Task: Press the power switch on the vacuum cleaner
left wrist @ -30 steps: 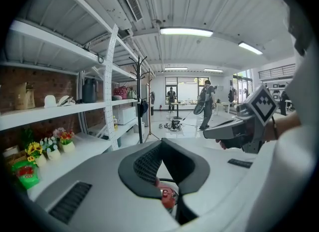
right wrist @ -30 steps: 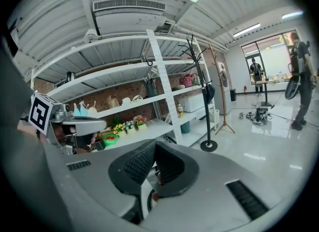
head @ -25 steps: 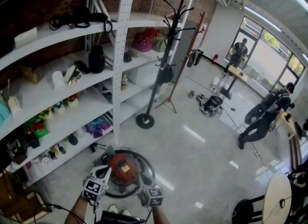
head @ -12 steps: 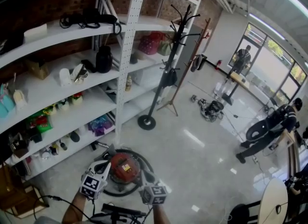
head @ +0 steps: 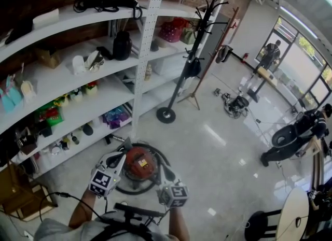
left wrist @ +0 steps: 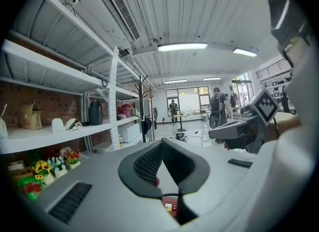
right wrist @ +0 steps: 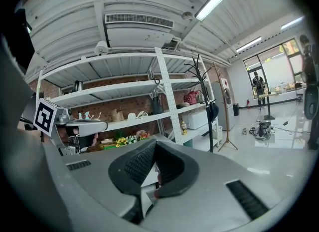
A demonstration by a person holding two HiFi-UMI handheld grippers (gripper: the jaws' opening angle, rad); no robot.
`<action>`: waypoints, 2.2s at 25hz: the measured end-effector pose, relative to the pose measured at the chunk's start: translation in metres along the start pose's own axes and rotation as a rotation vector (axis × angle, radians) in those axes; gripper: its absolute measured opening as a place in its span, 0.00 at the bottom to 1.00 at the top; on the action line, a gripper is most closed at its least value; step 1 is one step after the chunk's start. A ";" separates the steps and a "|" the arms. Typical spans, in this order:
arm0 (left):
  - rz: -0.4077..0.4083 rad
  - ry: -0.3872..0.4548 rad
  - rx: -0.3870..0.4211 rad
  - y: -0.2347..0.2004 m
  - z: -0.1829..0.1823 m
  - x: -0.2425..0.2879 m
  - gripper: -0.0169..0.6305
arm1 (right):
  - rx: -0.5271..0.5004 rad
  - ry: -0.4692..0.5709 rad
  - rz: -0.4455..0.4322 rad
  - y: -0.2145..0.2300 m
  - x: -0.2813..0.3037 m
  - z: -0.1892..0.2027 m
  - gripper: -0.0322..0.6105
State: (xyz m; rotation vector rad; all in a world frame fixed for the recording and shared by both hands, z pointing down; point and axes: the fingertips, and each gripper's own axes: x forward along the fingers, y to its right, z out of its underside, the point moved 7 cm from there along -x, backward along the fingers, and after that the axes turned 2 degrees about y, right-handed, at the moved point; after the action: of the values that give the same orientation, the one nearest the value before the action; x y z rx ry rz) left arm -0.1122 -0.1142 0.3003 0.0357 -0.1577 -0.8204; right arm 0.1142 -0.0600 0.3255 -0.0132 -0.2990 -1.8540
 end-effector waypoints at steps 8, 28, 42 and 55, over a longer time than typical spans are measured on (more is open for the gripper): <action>-0.016 0.019 -0.022 -0.010 -0.008 -0.014 0.04 | -0.003 -0.016 0.007 -0.009 -0.003 -0.009 0.07; -0.015 0.024 -0.001 -0.011 -0.010 -0.018 0.04 | -0.020 -0.022 0.000 -0.016 -0.007 -0.001 0.07; -0.010 0.017 0.000 -0.006 -0.002 -0.026 0.04 | -0.004 -0.040 -0.005 -0.024 -0.014 0.009 0.07; -0.031 0.024 -0.041 -0.006 -0.003 -0.034 0.04 | -0.005 -0.035 -0.017 -0.029 -0.014 0.014 0.07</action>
State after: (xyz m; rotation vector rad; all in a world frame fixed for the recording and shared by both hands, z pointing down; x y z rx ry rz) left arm -0.1384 -0.0935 0.2931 0.0098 -0.1182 -0.8535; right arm 0.0887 -0.0356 0.3310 -0.0467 -0.3193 -1.8729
